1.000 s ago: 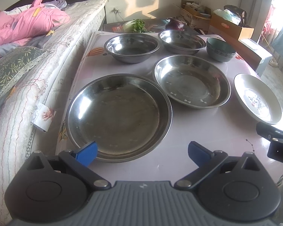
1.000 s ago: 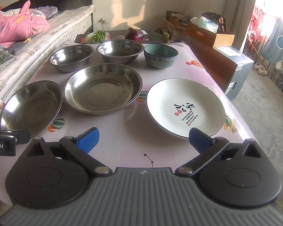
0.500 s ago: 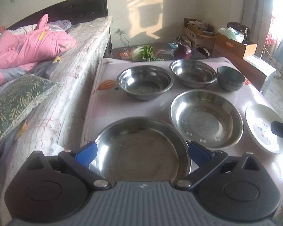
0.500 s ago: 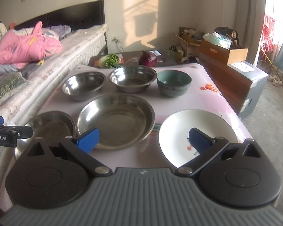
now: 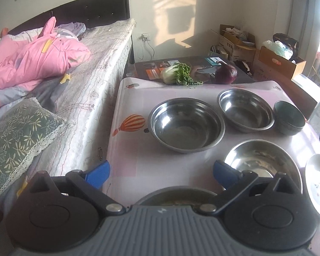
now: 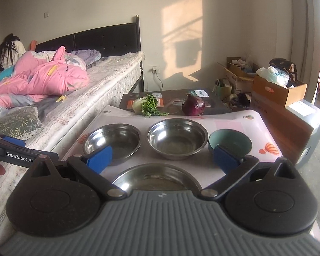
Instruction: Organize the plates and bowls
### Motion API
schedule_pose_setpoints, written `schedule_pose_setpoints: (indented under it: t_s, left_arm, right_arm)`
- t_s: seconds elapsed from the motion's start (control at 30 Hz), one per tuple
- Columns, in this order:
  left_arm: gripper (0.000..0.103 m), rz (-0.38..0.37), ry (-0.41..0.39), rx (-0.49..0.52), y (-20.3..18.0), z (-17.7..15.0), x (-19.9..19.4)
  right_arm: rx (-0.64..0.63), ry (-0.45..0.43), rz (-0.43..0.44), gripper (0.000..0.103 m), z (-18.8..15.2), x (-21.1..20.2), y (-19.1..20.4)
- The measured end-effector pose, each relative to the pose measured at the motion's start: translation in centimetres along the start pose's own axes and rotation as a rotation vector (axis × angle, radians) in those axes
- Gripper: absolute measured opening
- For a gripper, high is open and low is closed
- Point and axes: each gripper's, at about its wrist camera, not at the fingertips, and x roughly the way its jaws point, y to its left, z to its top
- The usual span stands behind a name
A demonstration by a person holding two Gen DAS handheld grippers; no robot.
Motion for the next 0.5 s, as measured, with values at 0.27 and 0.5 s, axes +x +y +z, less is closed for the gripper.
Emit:
schedule_pose_setpoints:
  t_s: [0.27,0.5]
  left_arm:
    - [0.103,-0.037,-0.027,-0.040,2.3,2.2,5.0]
    - [0.098,-0.034,-0.039,-0.042,3.2,3.5,8.5]
  right_arm:
    - [-0.064,-0.079,0.031,0.102,2.6,5.1,0.9]
    - [0.038,-0.016,0.151,0.098,3.3,11.3,0.8]
